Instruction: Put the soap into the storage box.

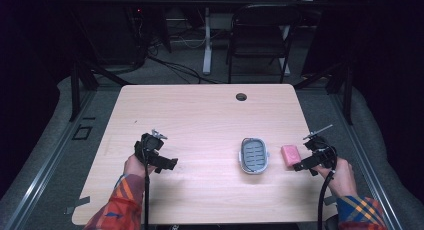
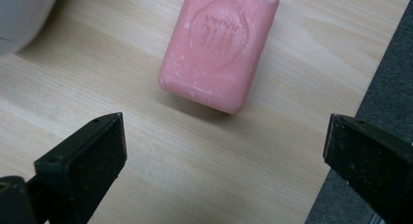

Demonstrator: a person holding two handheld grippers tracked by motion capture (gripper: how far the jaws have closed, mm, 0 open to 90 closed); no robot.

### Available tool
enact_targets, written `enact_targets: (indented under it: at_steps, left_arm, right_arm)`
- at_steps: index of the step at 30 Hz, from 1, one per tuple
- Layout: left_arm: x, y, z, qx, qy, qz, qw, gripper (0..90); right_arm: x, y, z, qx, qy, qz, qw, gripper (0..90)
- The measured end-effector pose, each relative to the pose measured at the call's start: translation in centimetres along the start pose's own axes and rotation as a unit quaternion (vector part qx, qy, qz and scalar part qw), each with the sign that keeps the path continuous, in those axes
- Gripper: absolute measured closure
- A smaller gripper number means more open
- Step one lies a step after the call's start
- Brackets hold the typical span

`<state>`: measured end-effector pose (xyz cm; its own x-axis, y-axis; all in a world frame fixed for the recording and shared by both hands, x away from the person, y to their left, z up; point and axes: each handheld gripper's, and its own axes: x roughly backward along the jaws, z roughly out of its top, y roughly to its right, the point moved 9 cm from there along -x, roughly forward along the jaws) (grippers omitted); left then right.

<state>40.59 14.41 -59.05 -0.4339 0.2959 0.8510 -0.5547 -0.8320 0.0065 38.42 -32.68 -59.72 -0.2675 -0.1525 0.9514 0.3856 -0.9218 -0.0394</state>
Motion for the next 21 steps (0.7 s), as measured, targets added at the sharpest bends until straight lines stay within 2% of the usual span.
enact_targets:
  at_steps: [3,5,6,8,9,10,14,15,18,19,20,21]
  left_arm:
    - [0.0,0.0,0.0,-0.001,-0.001,0.000,1.0000,0.1]
    - [0.0,0.0,0.0,-0.001,0.000,0.000,1.0000,0.1]
    - [0.0,0.0,0.0,0.000,-0.001,0.001,1.0000,0.0]
    - [0.0,0.0,0.0,-0.001,-0.001,0.001,1.0000,0.1]
    - [0.0,0.1,0.0,-0.001,-0.001,0.001,1.0000,0.0]
    - [0.0,0.1,0.0,-0.001,-0.002,0.000,1.0000,0.0]
    - [0.0,0.1,0.0,-0.001,-0.002,0.000,1.0000,0.1]
    - [0.0,0.1,0.0,-0.002,-0.002,0.000,1.0000,0.1]
    - [0.0,0.1,0.0,-0.002,-0.003,0.000,1.0000,0.1]
    - [0.0,0.1,0.0,-0.002,-0.003,0.000,1.0000,0.1]
    - [0.0,0.1,0.0,-0.002,-0.003,0.000,1.0000,0.1]
    - [0.0,0.1,0.0,-0.002,-0.003,0.000,1.0000,0.1]
  right_arm:
    - [0.0,0.0,0.2,0.001,-0.002,-0.005,1.0000,0.0]
    - [-0.1,-0.3,0.5,-0.009,0.007,-0.004,0.9999,0.0]
    - [0.0,-0.2,0.5,-0.002,-0.002,-0.006,1.0000,0.0]
    - [-0.1,-0.3,0.8,-0.007,0.000,-0.003,1.0000,0.0]
    - [-0.2,-0.5,1.0,-0.017,0.012,-0.001,0.9998,0.0]
    - [-0.1,-0.4,1.0,-0.011,0.002,-0.001,0.9999,0.0]
    - [-0.4,-0.6,1.6,-0.027,0.009,0.002,0.9996,0.0]
    - [-0.4,-0.5,1.6,-0.024,0.000,0.001,0.9997,0.0]
    - [-0.5,-0.5,1.9,-0.031,0.000,0.003,0.9995,0.0]
    - [-0.7,-0.5,2.1,-0.040,0.007,0.001,0.9992,0.0]
    - [-0.6,-0.4,2.1,-0.034,-0.002,0.003,0.9994,0.0]
    - [-0.8,-0.4,2.2,-0.040,0.001,-0.001,0.9992,0.0]
